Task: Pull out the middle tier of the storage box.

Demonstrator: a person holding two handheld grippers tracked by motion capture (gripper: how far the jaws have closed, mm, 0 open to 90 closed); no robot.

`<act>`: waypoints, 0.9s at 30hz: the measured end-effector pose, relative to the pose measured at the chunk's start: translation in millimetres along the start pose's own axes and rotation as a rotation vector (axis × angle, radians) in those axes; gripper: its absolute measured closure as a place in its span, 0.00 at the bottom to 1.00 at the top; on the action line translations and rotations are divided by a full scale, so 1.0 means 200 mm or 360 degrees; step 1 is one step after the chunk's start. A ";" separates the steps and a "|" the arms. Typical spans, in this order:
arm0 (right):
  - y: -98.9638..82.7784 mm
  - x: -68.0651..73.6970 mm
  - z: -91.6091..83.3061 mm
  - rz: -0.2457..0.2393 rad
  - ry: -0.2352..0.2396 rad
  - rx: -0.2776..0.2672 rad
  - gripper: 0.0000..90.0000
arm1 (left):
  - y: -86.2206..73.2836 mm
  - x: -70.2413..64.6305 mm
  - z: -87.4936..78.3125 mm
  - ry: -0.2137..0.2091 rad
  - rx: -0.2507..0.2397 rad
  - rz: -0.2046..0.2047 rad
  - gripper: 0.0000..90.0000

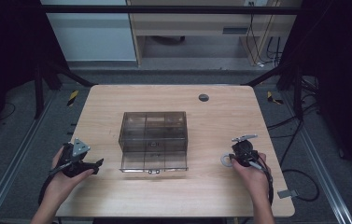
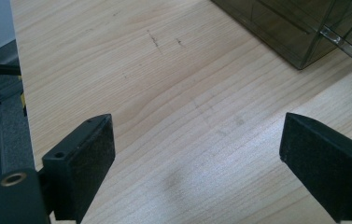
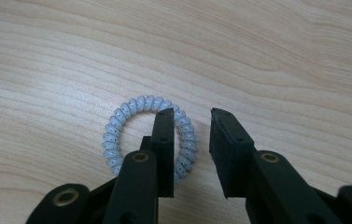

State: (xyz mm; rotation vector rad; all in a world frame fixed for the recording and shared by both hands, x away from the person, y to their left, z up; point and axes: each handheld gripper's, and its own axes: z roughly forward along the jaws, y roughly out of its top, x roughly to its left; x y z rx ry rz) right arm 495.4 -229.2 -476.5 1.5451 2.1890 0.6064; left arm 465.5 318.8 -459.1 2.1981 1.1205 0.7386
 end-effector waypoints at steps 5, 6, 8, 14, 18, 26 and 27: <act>0.00 0.00 0.01 0.0017 0.0016 0.0018 0.83 | 0.00 -0.01 0.00 -0.0006 0.0005 0.0008 0.12; 0.00 0.00 0.01 0.0017 0.0019 0.0023 0.84 | 0.00 -0.01 0.00 -0.0006 0.0005 0.0009 0.12; 0.00 0.00 0.01 0.0016 0.0023 0.0032 0.84 | 0.00 -0.01 0.01 -0.0008 0.0005 0.0010 0.12; -0.01 0.00 0.02 0.0023 0.0030 0.0048 0.88 | 0.01 -0.02 0.01 -0.0014 0.0006 0.0015 0.13; -0.01 0.00 0.02 0.0023 0.0035 0.0055 0.92 | 0.01 -0.02 0.01 -0.0012 0.0008 0.0024 0.13; 0.01 0.03 -0.01 -0.0004 0.0046 0.0030 0.92 | 0.01 -0.02 0.01 -0.0005 0.0007 0.0028 0.13; 0.01 0.03 -0.02 -0.0013 0.0046 0.0019 0.92 | 0.01 -0.02 0.01 -0.0002 0.0006 0.0026 0.13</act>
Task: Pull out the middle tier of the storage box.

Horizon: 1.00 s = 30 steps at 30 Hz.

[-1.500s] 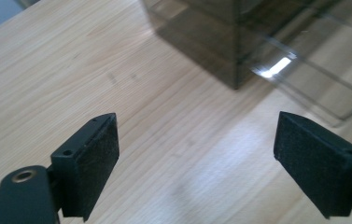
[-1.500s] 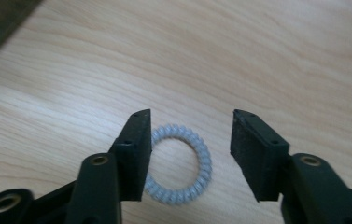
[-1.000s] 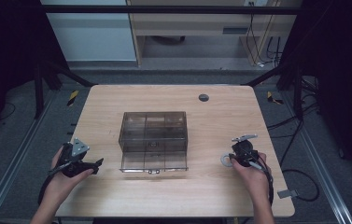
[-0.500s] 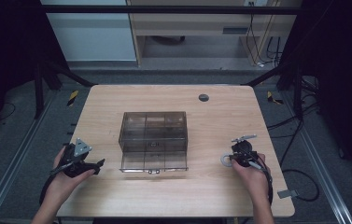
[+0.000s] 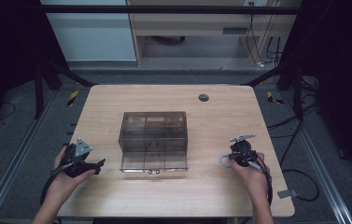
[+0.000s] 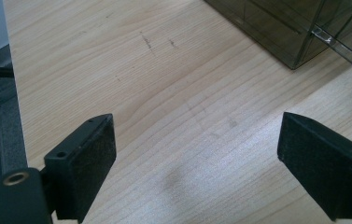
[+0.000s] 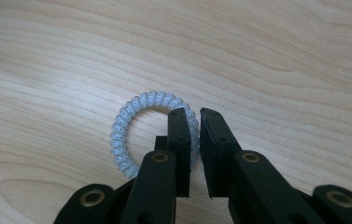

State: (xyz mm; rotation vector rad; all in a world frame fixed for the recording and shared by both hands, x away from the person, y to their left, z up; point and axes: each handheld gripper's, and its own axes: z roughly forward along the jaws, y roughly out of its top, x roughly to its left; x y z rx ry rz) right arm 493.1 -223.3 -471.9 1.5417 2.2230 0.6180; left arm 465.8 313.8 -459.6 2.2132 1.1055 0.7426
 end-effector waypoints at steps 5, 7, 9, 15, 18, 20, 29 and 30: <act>0.02 0.04 -0.05 -0.0010 0.0020 -0.0070 0.92 | 0.00 0.00 0.00 0.0013 0.0000 0.0000 0.13; 0.03 0.05 -0.08 -0.0015 0.0047 -0.0107 0.92 | 0.00 0.00 0.00 0.0022 0.0008 0.0010 0.13; 0.04 0.07 -0.10 -0.0030 0.0054 -0.0133 0.92 | 0.00 0.00 0.00 0.0024 0.0010 0.0012 0.13; 0.08 0.14 -0.16 -0.0081 0.0082 -0.0201 0.92 | 0.00 0.00 0.00 0.0024 0.0015 0.0019 0.13; 0.10 0.18 -0.20 -0.0114 0.0099 -0.0249 0.92 | 0.00 0.00 0.01 0.0023 0.0016 0.0017 0.13; 0.12 0.20 -0.23 -0.0139 0.0115 -0.0277 0.92 | 0.00 0.00 0.01 0.0022 0.0020 0.0022 0.12; 0.20 0.37 -0.33 -0.0264 0.0210 -0.0392 0.92 | -0.01 0.00 0.01 0.0036 0.0030 0.0024 0.13; 0.20 0.39 -0.34 -0.0272 0.0219 -0.0397 0.92 | -0.01 0.00 0.01 0.0038 0.0031 0.0024 0.13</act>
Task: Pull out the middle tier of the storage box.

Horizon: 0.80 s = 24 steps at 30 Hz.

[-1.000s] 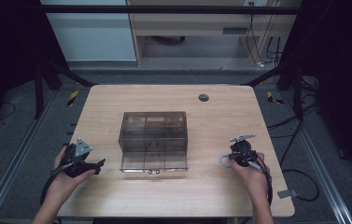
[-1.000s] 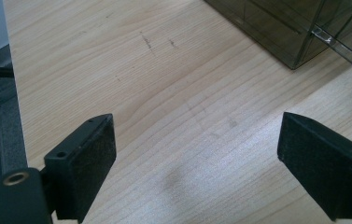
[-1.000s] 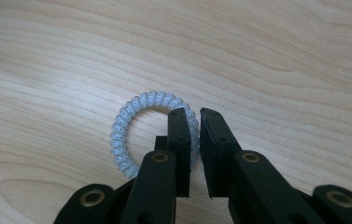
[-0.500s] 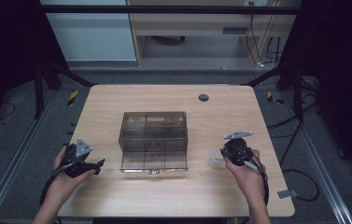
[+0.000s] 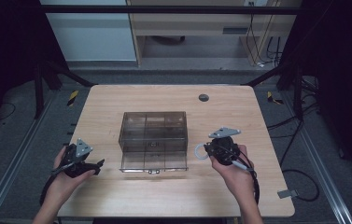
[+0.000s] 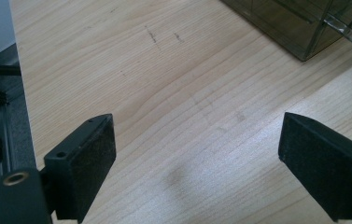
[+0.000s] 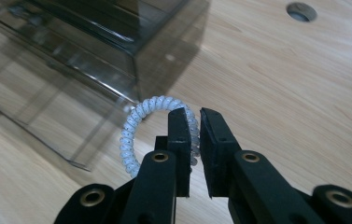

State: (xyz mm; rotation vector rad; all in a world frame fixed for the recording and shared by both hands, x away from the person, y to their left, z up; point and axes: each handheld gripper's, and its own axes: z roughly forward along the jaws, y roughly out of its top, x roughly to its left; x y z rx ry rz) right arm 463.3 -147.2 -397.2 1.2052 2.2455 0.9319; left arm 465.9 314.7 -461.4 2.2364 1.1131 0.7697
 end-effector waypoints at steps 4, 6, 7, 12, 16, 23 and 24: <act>0.03 0.06 0.00 -0.0042 0.0032 -0.0021 0.92 | 0.00 0.00 0.00 0.0007 -0.0003 -0.0005 0.13; 0.05 0.09 0.00 -0.0060 0.0048 -0.0028 0.92 | 0.00 0.00 0.00 0.0008 -0.0001 -0.0005 0.13; 0.05 0.10 0.01 -0.0068 0.0057 -0.0032 0.92 | 0.00 0.00 0.00 0.0008 -0.0002 -0.0005 0.13; 0.07 0.17 0.03 -0.0133 0.0094 -0.0026 0.92 | 0.00 0.00 0.00 0.0014 -0.0002 -0.0003 0.13; 0.09 0.23 0.05 -0.0172 0.0116 -0.0019 0.92 | 0.00 0.01 0.00 0.0018 -0.0002 -0.0005 0.13; 0.09 0.28 0.07 -0.0214 0.0138 -0.0006 0.92 | 0.00 0.00 0.00 0.0020 -0.0002 0.0002 0.13; 0.09 0.28 0.08 -0.0219 0.0137 -0.0005 0.92 | 0.00 0.00 0.00 0.0020 -0.0001 0.0003 0.13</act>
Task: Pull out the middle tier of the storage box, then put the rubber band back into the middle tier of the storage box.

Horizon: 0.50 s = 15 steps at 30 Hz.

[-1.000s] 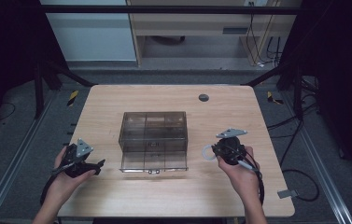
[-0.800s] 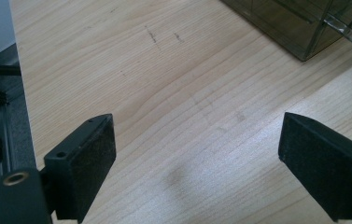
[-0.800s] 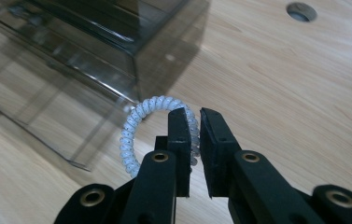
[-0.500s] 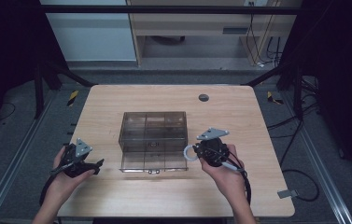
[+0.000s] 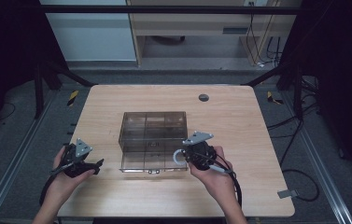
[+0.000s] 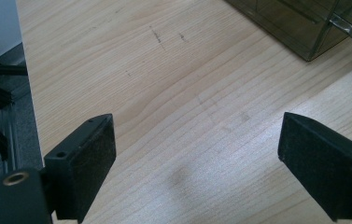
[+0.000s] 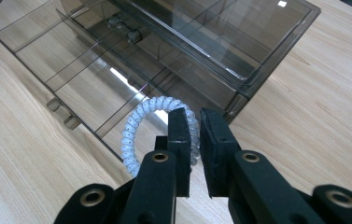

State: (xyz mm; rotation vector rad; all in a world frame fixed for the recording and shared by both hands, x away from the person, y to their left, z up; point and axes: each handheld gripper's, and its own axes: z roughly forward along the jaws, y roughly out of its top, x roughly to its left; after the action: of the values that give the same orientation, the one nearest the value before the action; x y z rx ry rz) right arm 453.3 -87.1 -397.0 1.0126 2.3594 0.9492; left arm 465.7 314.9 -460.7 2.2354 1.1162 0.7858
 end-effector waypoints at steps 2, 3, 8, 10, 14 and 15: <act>0.00 0.01 0.00 -0.0007 0.0008 0.0008 0.92 | 0.00 0.00 0.00 0.0001 0.0000 0.0000 0.13; 0.00 0.01 0.01 -0.0010 0.0008 0.0008 0.92 | 0.00 0.00 0.00 0.0001 0.0000 0.0001 0.13; 0.00 0.03 0.02 -0.0022 0.0018 0.0019 0.92 | 0.00 0.00 0.00 0.0003 0.0000 0.0004 0.13; 0.00 0.04 0.03 -0.0026 0.0021 0.0018 0.92 | 0.00 0.00 0.00 0.0005 0.0000 0.0005 0.13; 0.00 0.04 0.04 -0.0031 0.0018 0.0030 0.92 | 0.00 0.00 0.00 0.0006 0.0001 0.0005 0.13; 0.00 0.04 0.04 -0.0031 0.0018 0.0028 0.92 | 0.00 0.00 0.00 0.0005 0.0002 0.0004 0.13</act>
State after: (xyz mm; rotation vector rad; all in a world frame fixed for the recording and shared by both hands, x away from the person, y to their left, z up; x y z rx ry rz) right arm 453.8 -77.5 -403.6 0.9913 2.3868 0.9306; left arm 465.6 314.8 -460.7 2.2374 1.1158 0.7898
